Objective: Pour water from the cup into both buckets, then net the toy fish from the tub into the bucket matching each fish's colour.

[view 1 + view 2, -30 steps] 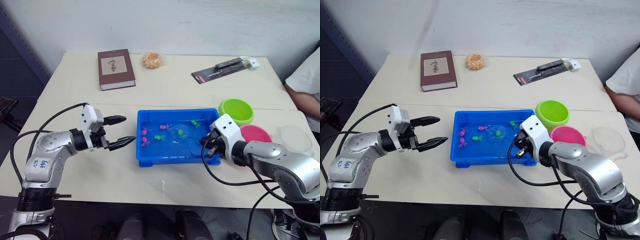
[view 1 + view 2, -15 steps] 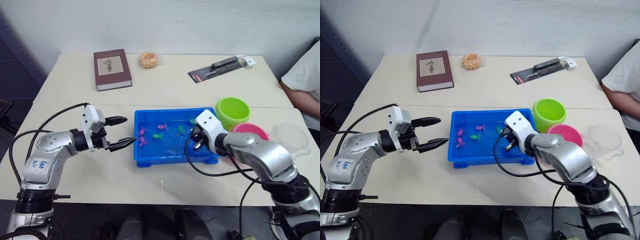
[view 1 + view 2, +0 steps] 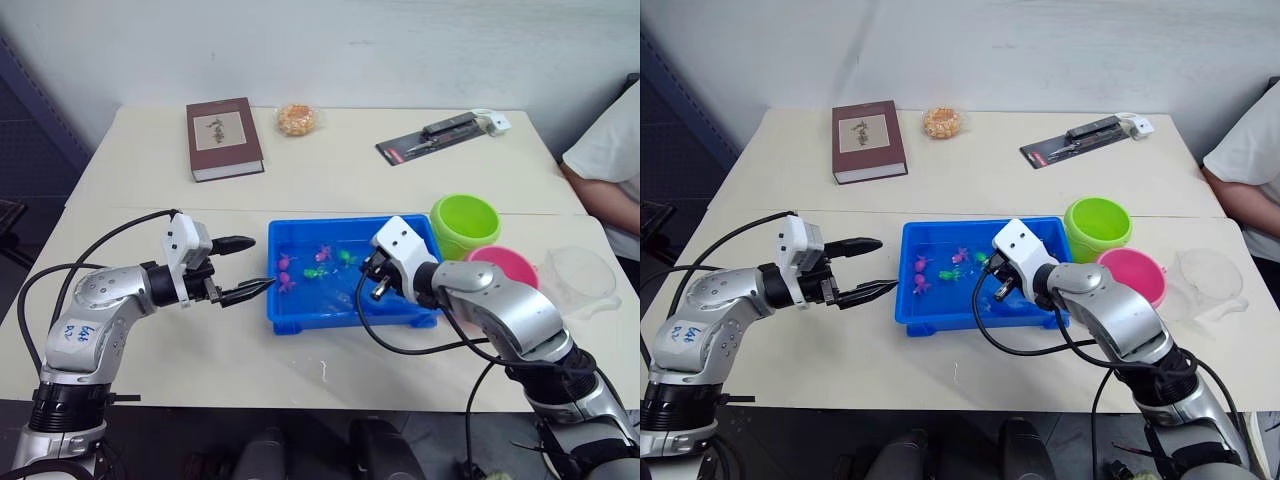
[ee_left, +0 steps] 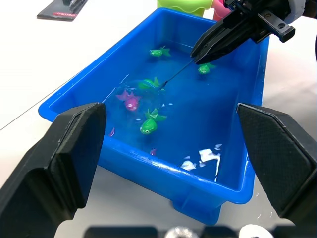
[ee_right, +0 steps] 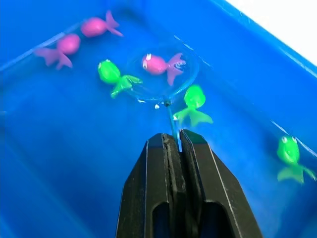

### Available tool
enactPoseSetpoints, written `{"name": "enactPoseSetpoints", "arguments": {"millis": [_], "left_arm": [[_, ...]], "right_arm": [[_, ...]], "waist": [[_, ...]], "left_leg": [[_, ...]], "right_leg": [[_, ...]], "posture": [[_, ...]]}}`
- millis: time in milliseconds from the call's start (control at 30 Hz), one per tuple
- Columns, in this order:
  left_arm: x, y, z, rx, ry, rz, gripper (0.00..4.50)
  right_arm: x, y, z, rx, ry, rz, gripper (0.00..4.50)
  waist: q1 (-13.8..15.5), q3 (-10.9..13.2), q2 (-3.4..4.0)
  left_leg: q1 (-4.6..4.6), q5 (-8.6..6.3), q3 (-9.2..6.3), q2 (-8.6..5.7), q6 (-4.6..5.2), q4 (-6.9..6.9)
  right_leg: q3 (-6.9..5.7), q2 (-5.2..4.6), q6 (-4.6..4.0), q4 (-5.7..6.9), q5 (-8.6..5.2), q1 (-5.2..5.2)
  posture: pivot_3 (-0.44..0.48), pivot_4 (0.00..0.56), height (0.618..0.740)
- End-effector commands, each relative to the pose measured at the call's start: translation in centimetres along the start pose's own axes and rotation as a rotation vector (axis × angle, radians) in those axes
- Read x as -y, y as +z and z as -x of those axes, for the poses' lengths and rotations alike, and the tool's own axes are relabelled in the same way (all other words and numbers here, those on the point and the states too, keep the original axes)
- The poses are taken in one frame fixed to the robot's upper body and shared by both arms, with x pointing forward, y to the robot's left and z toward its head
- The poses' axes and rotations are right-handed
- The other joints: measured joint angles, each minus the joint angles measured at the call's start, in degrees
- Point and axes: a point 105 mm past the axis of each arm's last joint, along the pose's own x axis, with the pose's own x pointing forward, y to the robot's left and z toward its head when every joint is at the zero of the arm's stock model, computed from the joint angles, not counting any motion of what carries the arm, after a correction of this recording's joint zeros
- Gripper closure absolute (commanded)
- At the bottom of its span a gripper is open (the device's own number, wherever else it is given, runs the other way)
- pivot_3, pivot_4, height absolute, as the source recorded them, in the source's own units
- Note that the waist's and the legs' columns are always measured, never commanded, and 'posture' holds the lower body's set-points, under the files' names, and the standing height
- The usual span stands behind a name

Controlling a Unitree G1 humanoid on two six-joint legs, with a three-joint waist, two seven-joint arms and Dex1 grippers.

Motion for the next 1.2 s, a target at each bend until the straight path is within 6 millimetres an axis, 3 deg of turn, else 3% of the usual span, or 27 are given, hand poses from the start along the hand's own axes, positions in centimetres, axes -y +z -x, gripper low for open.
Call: {"name": "enactPoseSetpoints", "arguments": {"millis": [33, 467, 633, 967, 1200], "left_arm": [[0.3, 1.0, 0.2, 0.026, -0.007, -0.035, 0.01], [0.3, 1.0, 0.2, 0.028, -0.008, -0.036, 0.01], [0.4, 1.2, 0.0, 0.039, -0.023, -0.040, 0.01], [1.1, 2.6, -2.0, 0.102, -0.143, -0.033, 0.01], [2.1, 4.1, -4.2, 0.143, -0.296, -0.041, 0.01]], "right_arm": [[0.4, 1.2, 0.3, 0.065, -0.020, 0.033, 4.50], [1.0, 0.9, 2.0, 0.118, 0.004, 0.016, 4.50], [2.0, 0.5, 4.9, 0.147, 0.013, 0.017, 4.50], [1.3, -0.6, 10.7, 0.197, 0.041, -0.043, 4.50], [1.8, -1.8, 16.9, 0.230, -0.069, -0.114, 4.50]], "waist": [[0.0, 0.0, 0.00], [0.0, 0.0, 0.00], [0.3, 0.0, 0.00], [0.4, 0.0, -0.01], [1.5, 0.0, -0.01]], "left_leg": [[0.00, 0.00, 0.00, 0.00, 0.00, 0.00], [-0.03, 0.00, 0.01, 0.00, 0.00, 0.00], [-0.09, -0.01, -0.01, -0.04, 0.02, 0.00], [-0.08, -0.01, 0.01, -0.02, 0.02, -0.01], [-0.07, -0.01, 0.01, -0.03, 0.02, 0.01]], "right_leg": [[0.00, 0.00, 0.00, 0.00, 0.00, 0.00], [0.00, 0.00, 0.00, 0.00, 0.00, -0.04], [-0.01, -0.04, 0.00, -0.03, 0.00, -0.05], [0.01, 0.02, 0.01, -0.02, 0.01, -0.04], [0.01, 0.24, 0.02, 0.00, 0.01, 0.01]], "posture": [[0.000, 0.150, 0.738], [0.000, 0.150, 0.738], [0.000, 0.150, 0.738], [0.000, 0.150, 0.738], [0.000, 0.150, 0.738]]}}
